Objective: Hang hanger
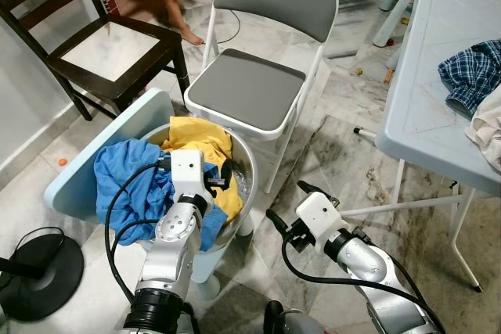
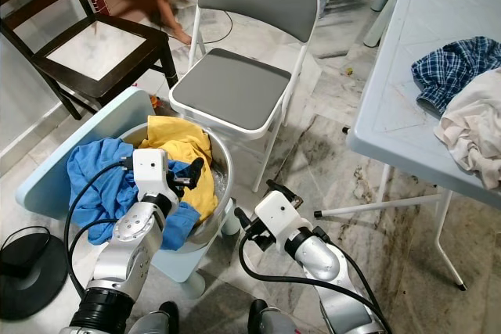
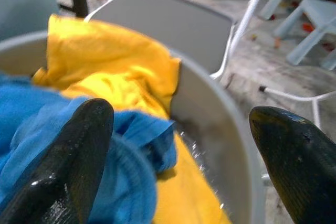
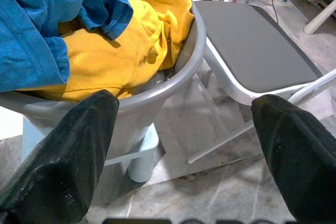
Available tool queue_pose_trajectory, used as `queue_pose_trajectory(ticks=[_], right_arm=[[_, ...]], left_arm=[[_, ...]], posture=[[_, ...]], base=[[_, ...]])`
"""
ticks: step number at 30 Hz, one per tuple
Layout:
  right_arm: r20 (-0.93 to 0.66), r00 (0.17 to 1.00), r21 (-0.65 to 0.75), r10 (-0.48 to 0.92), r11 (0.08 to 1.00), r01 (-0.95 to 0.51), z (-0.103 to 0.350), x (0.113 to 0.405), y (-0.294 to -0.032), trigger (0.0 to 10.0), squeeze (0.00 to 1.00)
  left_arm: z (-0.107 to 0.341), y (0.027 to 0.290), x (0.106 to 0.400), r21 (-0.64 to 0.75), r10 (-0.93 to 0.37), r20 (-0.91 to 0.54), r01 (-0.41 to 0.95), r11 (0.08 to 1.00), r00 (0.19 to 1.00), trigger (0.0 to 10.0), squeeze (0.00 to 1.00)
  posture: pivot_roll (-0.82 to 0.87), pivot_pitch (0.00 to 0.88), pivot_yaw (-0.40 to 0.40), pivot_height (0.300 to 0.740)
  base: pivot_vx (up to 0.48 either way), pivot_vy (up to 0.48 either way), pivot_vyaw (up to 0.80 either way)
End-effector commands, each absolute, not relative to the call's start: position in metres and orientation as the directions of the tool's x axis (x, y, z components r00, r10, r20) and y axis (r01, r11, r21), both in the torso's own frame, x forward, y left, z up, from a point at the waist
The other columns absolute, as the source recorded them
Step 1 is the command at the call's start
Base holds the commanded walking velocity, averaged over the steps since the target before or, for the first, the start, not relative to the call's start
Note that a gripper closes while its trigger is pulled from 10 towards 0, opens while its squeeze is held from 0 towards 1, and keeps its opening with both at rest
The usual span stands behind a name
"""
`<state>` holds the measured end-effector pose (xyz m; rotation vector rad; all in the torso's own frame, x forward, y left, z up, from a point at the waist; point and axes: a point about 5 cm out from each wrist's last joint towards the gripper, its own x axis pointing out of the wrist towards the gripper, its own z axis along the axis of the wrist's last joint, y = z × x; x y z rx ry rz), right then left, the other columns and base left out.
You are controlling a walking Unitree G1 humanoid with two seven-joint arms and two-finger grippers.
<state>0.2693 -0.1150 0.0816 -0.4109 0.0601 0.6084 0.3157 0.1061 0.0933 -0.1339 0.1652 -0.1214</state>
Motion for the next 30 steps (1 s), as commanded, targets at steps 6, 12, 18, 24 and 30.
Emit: queue_pose_trajectory(ticks=[6,12,18,24,30], right_arm=[[-0.187,0.815,-0.352,0.549,0.737,-0.577,0.079,0.267,-0.115,10.0,0.00],[-0.187,0.813,-0.349,0.551,0.737,-0.580,0.079,0.267,-0.114,10.0,0.00],[-0.187,0.812,-0.345,0.553,0.737,-0.582,0.078,0.265,-0.113,10.0,0.00],[-0.189,0.810,-0.342,0.555,0.736,-0.584,0.077,0.265,-0.112,10.0,0.00],[-0.189,0.811,-0.342,0.554,0.737,-0.583,0.077,0.264,-0.111,10.0,0.00]], left_arm=[[0.090,0.120,0.317,-0.142,-0.038,-0.223,0.006,0.990,0.974,10.0,0.00],[0.087,0.124,0.324,-0.184,-0.008,-0.265,-0.042,0.982,0.964,10.0,0.00],[0.089,0.133,0.342,-0.230,0.032,-0.295,-0.103,0.968,0.955,4.7,0.00],[0.092,0.135,0.351,-0.269,0.024,-0.316,-0.114,0.956,0.948,0.0,0.00],[0.085,0.138,0.352,-0.283,0.032,-0.348,-0.138,0.949,0.937,0.0,0.00]], posture=[[0.13,0.262,-0.056,0.740],[0.12,0.263,-0.054,0.740],[0.11,0.261,-0.055,0.740],[0.11,0.259,-0.054,0.740],[0.11,0.260,-0.051,0.740]], base=[[0.000,0.000,0.00],[0.000,0.000,0.00],[0.000,0.000,0.00],[0.000,0.000,0.00],[0.000,0.000,0.00]])
